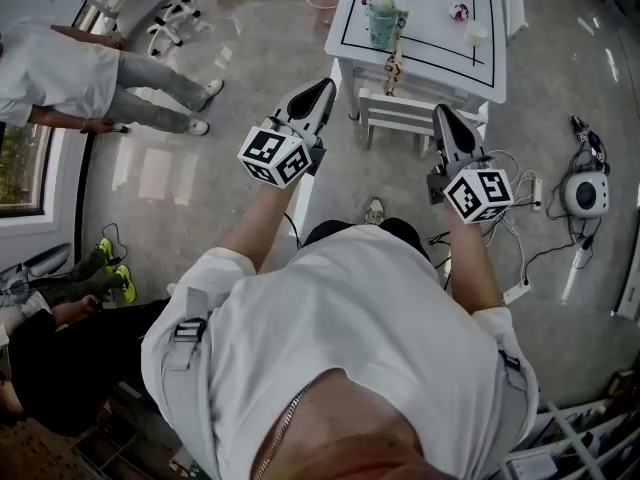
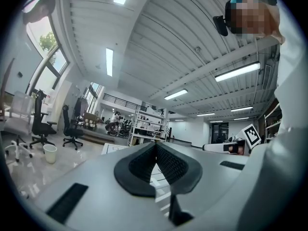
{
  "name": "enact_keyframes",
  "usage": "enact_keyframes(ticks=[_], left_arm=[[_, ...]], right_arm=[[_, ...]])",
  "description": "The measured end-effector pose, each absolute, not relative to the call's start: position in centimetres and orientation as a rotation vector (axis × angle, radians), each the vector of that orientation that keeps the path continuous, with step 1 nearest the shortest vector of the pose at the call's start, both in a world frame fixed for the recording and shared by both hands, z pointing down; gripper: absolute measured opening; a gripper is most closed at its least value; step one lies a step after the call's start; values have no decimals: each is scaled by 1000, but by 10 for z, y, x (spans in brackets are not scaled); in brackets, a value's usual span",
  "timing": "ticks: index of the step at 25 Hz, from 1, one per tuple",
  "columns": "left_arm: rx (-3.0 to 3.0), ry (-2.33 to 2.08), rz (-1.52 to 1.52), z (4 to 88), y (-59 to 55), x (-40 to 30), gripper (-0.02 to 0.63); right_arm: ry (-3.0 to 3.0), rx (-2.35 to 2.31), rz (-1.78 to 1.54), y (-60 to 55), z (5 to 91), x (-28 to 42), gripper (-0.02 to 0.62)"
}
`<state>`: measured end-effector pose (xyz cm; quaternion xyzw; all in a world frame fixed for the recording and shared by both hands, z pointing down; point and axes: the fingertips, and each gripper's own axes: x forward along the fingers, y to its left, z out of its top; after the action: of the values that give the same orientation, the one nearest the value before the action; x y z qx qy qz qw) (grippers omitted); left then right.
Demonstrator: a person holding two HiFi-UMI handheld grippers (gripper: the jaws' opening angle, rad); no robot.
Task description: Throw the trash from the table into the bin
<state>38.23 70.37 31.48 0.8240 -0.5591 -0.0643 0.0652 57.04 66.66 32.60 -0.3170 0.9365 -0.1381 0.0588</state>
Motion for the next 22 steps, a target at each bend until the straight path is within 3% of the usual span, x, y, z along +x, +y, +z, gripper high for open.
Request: enact_keyframes(ticks=[11, 22], left_arm=[[2449, -1766, -203, 308, 628, 338, 9], [2559, -1531, -195, 311, 561, 236, 9]], right_arm=[[2852, -863, -416, 582, 318, 515, -3], [2776, -1112, -412, 542, 319, 417, -3]])
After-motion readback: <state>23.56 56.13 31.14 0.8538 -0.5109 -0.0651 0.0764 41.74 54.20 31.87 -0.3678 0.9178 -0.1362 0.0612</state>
